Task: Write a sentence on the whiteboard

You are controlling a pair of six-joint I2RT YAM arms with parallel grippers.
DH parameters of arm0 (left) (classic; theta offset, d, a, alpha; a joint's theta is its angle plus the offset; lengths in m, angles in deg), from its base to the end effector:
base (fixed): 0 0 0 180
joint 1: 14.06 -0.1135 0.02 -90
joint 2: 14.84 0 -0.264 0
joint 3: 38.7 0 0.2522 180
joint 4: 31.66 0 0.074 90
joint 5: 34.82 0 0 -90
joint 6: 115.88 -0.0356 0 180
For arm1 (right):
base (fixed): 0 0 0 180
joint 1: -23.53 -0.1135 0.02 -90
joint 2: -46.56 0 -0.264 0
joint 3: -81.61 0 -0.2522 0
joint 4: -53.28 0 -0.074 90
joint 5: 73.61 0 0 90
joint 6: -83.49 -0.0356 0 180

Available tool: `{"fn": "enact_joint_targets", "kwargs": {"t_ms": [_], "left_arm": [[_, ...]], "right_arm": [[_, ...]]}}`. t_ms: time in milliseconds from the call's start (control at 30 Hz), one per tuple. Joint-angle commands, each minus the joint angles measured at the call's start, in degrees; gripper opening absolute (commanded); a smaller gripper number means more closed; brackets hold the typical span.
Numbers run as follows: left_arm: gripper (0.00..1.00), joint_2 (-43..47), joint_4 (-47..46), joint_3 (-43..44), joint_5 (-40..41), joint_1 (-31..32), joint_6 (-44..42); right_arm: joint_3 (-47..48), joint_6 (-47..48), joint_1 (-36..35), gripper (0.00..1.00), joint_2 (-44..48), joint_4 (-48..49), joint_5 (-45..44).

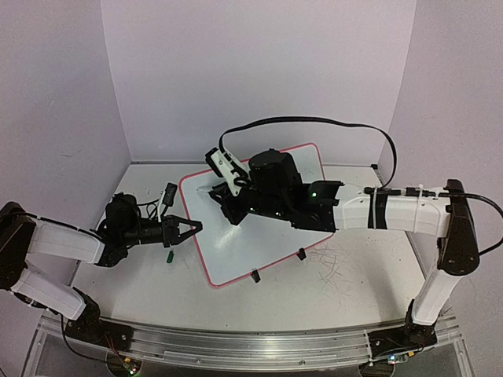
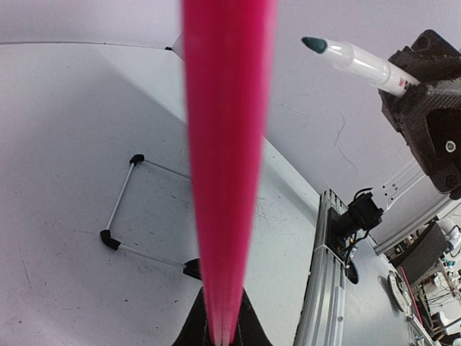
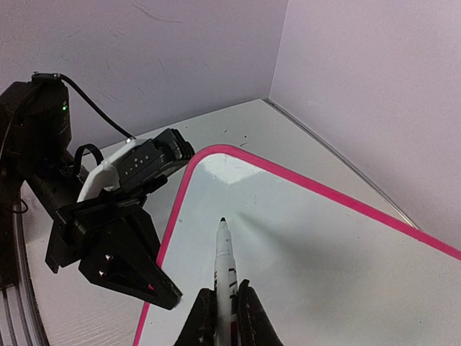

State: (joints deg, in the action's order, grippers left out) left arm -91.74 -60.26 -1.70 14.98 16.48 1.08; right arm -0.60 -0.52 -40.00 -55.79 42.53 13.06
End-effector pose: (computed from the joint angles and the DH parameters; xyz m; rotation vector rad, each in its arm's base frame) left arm 0.2061 -0.1483 0.1890 0.6100 1.8239 -1.3175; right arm 0.1951 0.3872 0.3224 -1.0414 1.5740 0.6449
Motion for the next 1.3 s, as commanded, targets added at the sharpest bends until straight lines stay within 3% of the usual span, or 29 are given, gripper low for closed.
{"fn": "enact_joint_targets", "kwargs": {"t_ms": [0, 1267], "left_arm": [[0.0, 0.1, -0.1, 2.5, 1.5, 0.3, -3.1], [0.0, 0.3, 0.1, 2.9, 1.0, 0.3, -3.1]], "right_arm": [[2.0, 0.3, -0.2, 0.0, -0.7, 2.2, 0.1], [2.4, -1.3, -0.2, 0.0, -2.8, 3.9, -6.5]]}}
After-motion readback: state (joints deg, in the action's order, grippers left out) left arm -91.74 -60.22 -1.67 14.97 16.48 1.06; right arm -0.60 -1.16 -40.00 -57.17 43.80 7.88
